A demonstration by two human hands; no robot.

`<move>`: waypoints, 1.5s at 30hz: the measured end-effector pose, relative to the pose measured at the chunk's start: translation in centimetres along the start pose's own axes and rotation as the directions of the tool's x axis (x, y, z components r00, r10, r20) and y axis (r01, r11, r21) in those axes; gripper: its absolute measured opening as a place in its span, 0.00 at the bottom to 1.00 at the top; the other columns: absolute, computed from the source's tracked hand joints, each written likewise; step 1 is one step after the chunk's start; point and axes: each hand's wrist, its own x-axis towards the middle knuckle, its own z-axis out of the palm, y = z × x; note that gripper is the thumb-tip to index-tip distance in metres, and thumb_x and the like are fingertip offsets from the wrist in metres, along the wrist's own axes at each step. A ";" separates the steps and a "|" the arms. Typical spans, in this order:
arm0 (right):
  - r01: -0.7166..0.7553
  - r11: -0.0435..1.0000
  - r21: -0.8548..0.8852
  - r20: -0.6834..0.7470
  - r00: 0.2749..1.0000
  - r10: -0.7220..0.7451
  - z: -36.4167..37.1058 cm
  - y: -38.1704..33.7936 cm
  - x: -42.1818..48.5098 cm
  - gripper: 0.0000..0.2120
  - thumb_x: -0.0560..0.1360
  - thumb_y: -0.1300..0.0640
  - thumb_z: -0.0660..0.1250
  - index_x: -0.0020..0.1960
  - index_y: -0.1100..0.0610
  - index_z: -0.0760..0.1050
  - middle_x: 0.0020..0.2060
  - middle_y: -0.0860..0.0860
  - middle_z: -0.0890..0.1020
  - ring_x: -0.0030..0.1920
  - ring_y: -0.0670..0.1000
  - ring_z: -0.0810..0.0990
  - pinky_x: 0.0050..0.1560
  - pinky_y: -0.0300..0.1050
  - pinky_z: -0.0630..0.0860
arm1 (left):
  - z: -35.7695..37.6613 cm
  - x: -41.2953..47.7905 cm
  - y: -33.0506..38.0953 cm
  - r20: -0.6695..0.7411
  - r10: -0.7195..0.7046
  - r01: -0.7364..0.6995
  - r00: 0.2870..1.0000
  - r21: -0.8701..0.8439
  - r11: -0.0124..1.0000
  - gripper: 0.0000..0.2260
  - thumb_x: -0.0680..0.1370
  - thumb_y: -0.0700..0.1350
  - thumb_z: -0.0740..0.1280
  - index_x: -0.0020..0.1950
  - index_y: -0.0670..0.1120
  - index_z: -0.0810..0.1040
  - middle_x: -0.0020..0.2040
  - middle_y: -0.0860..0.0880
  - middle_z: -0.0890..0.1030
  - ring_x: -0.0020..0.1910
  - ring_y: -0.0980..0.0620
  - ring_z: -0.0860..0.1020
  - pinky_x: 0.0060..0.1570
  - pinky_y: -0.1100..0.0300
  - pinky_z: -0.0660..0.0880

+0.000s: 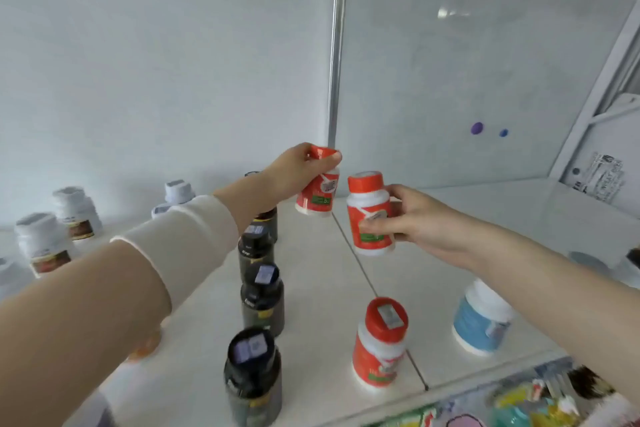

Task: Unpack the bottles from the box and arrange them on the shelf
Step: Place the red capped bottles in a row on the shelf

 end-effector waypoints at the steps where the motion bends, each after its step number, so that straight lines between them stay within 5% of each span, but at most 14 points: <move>1: -0.029 0.999 -0.043 0.007 1.000 0.030 -0.1 0.2 1.5 0.28 0.68 0.62 0.73 0.65 0.56 0.67 0.57 0.54 0.79 0.58 0.53 0.78 0.60 0.50 0.74 | 0.2 1.5 -0.6 0.008 -0.016 0.015 1.000 0.052 0.999 0.20 0.78 0.54 0.63 0.65 0.44 0.70 0.54 0.48 0.77 0.52 0.50 0.76 0.51 0.58 0.71; 12: -0.046 0.969 -0.243 0.072 0.995 0.066 2.0 2.3 11.7 0.26 0.66 0.64 0.75 0.58 0.53 0.68 0.42 0.42 0.74 0.50 0.50 0.76 0.47 0.42 0.75 | -0.1 11.2 -5.3 0.031 -0.139 0.109 0.990 0.465 0.879 0.19 0.74 0.51 0.70 0.59 0.40 0.76 0.52 0.45 0.78 0.49 0.48 0.75 0.49 0.57 0.71; 19: -0.014 0.927 -0.374 0.053 0.998 0.036 3.3 3.3 15.0 0.31 0.62 0.62 0.77 0.62 0.56 0.69 0.57 0.51 0.77 0.59 0.54 0.76 0.62 0.51 0.73 | -0.7 13.4 -7.3 0.024 -0.228 0.187 0.973 0.494 0.849 0.20 0.72 0.50 0.72 0.57 0.38 0.79 0.52 0.43 0.80 0.50 0.47 0.76 0.48 0.57 0.72; 36: -0.084 0.918 -0.386 0.112 0.984 0.137 2.6 2.1 14.3 0.34 0.67 0.58 0.75 0.69 0.58 0.64 0.62 0.52 0.74 0.62 0.52 0.73 0.58 0.44 0.70 | -1.2 12.4 -5.5 0.041 -0.176 0.131 0.984 0.509 0.851 0.26 0.76 0.48 0.68 0.71 0.43 0.64 0.68 0.45 0.72 0.65 0.45 0.72 0.61 0.55 0.69; 39: -0.024 0.886 -0.462 0.134 0.986 0.096 1.6 -0.2 12.5 0.29 0.69 0.55 0.74 0.67 0.58 0.69 0.61 0.51 0.75 0.65 0.53 0.71 0.57 0.43 0.69 | -2.7 10.2 -3.5 -0.021 -0.093 0.083 0.995 0.672 0.736 0.23 0.77 0.49 0.66 0.70 0.44 0.66 0.67 0.45 0.73 0.64 0.46 0.72 0.63 0.54 0.69; 45: 0.152 0.629 -0.762 0.111 0.988 -0.105 2.9 -4.6 7.6 0.35 0.72 0.52 0.70 0.72 0.60 0.57 0.70 0.57 0.66 0.68 0.58 0.68 0.63 0.48 0.68 | -5.3 1.2 -0.2 -0.061 0.068 0.051 0.996 0.989 0.139 0.19 0.79 0.50 0.62 0.67 0.44 0.67 0.62 0.44 0.74 0.59 0.44 0.75 0.53 0.54 0.71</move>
